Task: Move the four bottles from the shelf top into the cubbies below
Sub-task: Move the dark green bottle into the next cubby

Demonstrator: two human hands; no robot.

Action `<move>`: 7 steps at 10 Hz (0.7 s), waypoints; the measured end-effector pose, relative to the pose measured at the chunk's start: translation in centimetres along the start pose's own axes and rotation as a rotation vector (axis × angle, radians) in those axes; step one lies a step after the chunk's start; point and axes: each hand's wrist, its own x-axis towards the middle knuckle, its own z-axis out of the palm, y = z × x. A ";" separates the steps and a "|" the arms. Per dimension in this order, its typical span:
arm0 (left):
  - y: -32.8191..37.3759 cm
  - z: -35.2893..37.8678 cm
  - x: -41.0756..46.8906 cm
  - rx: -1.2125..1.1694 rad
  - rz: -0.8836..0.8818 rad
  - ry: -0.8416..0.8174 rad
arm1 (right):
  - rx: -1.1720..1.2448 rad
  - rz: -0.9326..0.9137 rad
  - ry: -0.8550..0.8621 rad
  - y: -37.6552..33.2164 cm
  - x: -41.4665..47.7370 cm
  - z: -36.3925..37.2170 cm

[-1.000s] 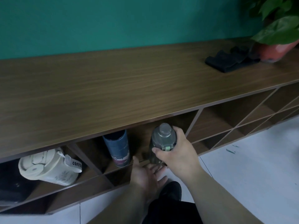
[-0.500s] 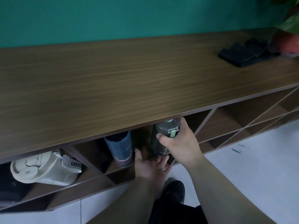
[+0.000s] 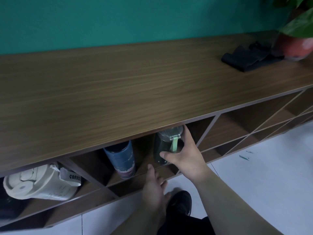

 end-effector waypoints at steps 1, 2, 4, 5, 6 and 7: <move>-0.7 -0.6 -0.1 1.007 0.280 -0.030 | 0.075 0.024 -0.068 0.7 -0.3 -0.1; -0.9 1.2 -0.1 1.392 0.441 -0.266 | 0.152 0.025 -0.097 0.9 -0.4 -0.2; -1.8 2.4 0.0 1.469 0.450 -0.394 | 0.169 0.042 -0.135 0.6 -0.6 -0.1; -1.7 2.1 0.5 1.480 0.445 -0.395 | 0.184 0.062 -0.131 0.6 -0.5 0.1; -1.8 2.2 0.3 1.488 0.433 -0.398 | 0.187 0.081 -0.126 0.8 -0.3 0.2; -1.6 2.1 0.4 1.503 0.438 -0.385 | 0.174 0.097 -0.113 0.9 -0.3 0.2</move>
